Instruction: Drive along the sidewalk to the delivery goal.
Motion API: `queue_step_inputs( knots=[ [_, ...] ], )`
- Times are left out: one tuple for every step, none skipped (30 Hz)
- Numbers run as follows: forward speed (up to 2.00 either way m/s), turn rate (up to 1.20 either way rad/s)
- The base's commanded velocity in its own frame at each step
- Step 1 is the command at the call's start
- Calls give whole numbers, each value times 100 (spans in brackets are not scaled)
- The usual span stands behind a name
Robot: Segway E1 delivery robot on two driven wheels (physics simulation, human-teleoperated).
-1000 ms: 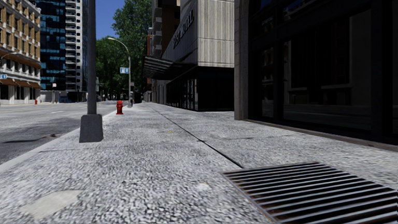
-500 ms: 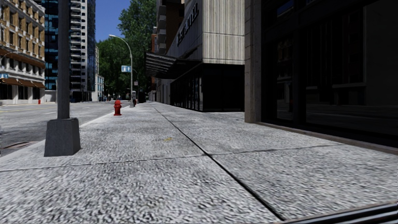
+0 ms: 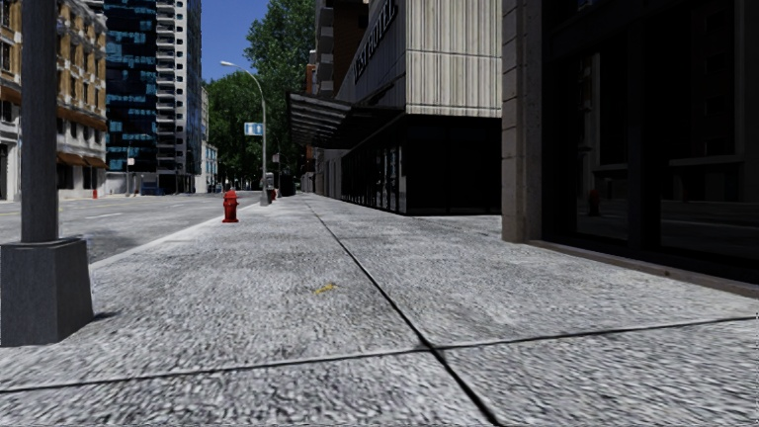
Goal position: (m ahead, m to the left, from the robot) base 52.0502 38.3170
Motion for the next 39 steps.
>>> queue_step_inputs(
  knots=[
    [189,0],
    [189,0],
    [189,0],
    [189,19],
    [189,47],
    [189,66],
    [189,72],
    [188,73],
    [188,73],
    [188,70],
    [188,17],
    [187,1],
    [187,0],
    [187,0],
    [187,0],
    [187,0],
    [187,0],
    [187,0],
    [187,0],
    [187,0],
    [187,0],
    [186,0],
    [186,0],
    [186,0],
    [186,0],
    [186,0],
    [186,0],
    [186,60],
    [186,60],
    [186,67],
    [186,69],
    [186,69],
    [186,67],
    [186,23],
    [186,4],
    [186,0],
    [186,0],
    [186,0],
    [186,0]
  ],
)
